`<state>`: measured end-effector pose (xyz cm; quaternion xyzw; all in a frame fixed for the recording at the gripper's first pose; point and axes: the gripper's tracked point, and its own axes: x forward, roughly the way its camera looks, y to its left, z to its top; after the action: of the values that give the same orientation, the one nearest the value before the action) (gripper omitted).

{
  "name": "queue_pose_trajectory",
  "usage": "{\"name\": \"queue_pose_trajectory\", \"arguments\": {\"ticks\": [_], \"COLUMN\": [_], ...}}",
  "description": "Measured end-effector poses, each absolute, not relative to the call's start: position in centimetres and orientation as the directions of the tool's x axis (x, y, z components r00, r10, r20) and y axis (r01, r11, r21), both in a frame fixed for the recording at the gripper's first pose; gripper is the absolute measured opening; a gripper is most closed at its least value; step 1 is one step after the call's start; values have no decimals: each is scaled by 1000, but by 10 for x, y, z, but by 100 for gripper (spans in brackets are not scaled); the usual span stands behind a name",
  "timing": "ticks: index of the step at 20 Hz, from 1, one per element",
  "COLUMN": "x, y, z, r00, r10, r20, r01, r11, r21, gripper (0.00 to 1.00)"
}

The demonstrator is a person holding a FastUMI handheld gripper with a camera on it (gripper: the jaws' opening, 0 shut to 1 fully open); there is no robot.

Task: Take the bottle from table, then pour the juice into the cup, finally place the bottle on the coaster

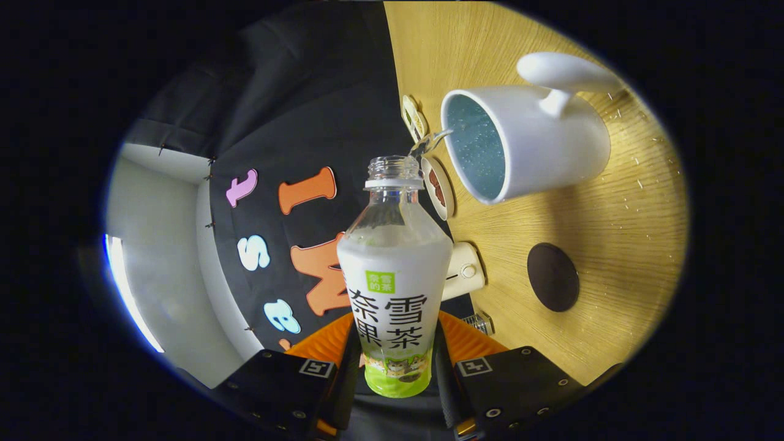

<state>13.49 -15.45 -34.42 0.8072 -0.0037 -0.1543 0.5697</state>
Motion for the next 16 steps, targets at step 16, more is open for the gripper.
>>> {"name": "queue_pose_trajectory", "arguments": {"ticks": [16], "x": [140], "y": [-155], "z": [-338], "r00": [953], "r10": [-219], "r20": [-211], "r01": [101], "r11": [-426], "r21": [899], "gripper": [58]}}
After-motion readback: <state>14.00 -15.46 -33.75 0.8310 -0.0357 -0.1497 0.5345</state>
